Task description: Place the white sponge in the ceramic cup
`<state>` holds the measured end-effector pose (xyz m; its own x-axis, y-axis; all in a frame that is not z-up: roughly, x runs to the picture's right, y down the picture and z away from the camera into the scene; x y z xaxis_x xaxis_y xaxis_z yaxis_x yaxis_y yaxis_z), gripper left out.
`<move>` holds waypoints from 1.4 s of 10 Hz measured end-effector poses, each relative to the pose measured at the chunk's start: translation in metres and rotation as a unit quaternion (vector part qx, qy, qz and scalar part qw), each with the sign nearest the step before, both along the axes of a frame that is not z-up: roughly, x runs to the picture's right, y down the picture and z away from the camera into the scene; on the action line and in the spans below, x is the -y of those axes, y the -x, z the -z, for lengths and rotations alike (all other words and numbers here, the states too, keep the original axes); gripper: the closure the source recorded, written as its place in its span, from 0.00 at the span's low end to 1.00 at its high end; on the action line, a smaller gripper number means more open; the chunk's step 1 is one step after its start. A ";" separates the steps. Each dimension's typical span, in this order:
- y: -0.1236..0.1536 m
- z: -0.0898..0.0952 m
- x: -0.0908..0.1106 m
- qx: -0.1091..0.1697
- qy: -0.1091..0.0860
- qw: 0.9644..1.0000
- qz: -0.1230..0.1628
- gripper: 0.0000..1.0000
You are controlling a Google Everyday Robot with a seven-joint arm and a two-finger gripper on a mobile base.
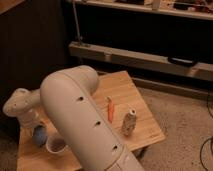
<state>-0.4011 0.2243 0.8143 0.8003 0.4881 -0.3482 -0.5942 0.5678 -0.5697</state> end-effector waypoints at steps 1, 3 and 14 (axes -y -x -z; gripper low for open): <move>-0.003 0.003 0.003 0.004 -0.002 1.000 -0.007 0.68; -0.007 0.016 0.019 0.027 -0.020 0.999 -0.035 0.68; -0.094 0.220 0.183 0.358 -0.276 0.860 -0.238 0.68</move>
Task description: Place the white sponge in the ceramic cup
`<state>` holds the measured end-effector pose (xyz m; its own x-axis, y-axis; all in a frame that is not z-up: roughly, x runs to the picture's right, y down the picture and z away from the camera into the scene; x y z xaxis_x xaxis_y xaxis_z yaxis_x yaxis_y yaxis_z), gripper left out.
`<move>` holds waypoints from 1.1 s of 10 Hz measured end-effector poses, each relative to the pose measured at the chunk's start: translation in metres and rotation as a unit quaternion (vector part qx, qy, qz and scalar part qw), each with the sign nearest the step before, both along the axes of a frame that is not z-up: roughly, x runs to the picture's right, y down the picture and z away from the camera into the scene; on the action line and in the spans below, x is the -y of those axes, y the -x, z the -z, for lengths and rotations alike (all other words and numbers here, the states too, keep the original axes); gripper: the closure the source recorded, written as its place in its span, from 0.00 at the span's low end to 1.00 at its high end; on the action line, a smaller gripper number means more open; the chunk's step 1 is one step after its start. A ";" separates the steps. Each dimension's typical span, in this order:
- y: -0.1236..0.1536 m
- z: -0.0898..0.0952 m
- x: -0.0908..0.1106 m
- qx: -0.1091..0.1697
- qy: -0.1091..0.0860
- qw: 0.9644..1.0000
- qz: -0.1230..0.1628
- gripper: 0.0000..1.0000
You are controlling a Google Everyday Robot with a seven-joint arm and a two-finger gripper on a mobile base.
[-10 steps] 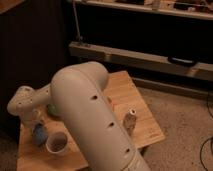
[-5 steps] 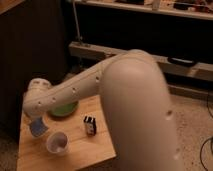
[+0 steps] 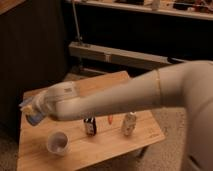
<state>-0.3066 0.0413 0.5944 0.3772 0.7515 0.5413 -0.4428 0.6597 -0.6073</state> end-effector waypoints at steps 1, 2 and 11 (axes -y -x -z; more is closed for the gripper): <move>-0.012 0.010 0.005 0.025 -0.017 0.999 -0.020 0.68; -0.016 0.017 0.007 0.038 -0.025 0.999 -0.027 0.68; -0.062 0.006 -0.031 0.039 0.001 0.998 0.045 0.68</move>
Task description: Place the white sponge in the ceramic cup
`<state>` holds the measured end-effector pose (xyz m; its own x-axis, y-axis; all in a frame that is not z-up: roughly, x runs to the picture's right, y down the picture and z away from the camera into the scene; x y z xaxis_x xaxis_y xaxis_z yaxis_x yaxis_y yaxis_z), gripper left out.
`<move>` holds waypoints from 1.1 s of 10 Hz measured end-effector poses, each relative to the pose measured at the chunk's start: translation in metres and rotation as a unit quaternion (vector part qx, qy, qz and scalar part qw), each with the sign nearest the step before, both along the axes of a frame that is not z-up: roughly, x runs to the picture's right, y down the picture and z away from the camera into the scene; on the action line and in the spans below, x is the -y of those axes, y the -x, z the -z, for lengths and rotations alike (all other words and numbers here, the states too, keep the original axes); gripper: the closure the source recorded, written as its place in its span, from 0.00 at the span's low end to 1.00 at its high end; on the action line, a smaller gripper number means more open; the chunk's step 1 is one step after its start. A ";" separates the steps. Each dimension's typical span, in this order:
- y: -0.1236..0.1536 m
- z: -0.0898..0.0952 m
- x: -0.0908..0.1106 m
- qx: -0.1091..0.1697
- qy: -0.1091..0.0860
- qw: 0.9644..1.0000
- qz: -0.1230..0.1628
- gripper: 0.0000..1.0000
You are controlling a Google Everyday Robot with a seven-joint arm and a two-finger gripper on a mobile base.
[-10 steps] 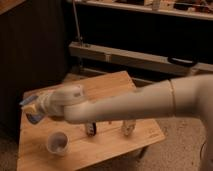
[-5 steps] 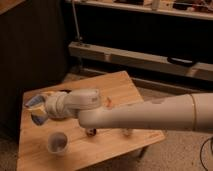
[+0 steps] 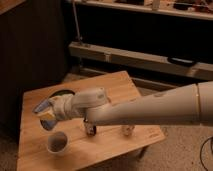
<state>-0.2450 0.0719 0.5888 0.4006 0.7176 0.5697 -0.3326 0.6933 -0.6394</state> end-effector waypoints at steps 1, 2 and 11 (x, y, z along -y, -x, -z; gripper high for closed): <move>-0.002 0.001 -0.004 0.004 0.003 1.000 0.004 0.68; -0.003 -0.001 -0.009 0.008 0.009 1.000 0.007 0.68; 0.010 -0.007 -0.053 0.015 0.025 0.998 0.051 0.68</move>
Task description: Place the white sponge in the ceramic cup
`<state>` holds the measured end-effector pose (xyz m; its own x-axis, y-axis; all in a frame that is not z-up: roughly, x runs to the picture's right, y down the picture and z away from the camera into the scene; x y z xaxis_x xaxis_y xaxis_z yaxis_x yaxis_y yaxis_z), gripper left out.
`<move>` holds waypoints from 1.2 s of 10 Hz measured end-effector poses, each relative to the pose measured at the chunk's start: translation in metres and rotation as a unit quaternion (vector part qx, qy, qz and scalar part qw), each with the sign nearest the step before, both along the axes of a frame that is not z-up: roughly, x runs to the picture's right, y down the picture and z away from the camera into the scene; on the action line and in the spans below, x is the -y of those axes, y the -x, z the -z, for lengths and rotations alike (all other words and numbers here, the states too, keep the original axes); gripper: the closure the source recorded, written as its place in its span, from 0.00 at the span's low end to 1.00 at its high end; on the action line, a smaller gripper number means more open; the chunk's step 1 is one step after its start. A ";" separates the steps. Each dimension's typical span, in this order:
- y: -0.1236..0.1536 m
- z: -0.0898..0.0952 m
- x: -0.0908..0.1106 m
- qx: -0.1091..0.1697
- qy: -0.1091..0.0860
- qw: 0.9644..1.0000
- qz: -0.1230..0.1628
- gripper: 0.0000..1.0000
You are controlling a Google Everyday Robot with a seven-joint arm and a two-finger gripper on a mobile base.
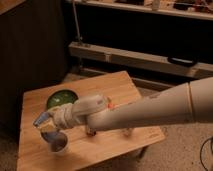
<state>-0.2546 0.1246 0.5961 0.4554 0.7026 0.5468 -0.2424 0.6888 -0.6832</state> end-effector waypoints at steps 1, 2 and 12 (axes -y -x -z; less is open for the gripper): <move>0.002 -0.001 -0.005 -0.001 0.002 1.000 0.005 0.68; 0.005 -0.003 -0.011 -0.002 0.004 1.000 0.010 0.68; 0.019 -0.030 -0.042 -0.013 0.013 0.999 0.043 0.68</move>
<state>-0.2739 0.1664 0.6259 0.5283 0.6742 0.5161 -0.2022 0.6902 -0.6948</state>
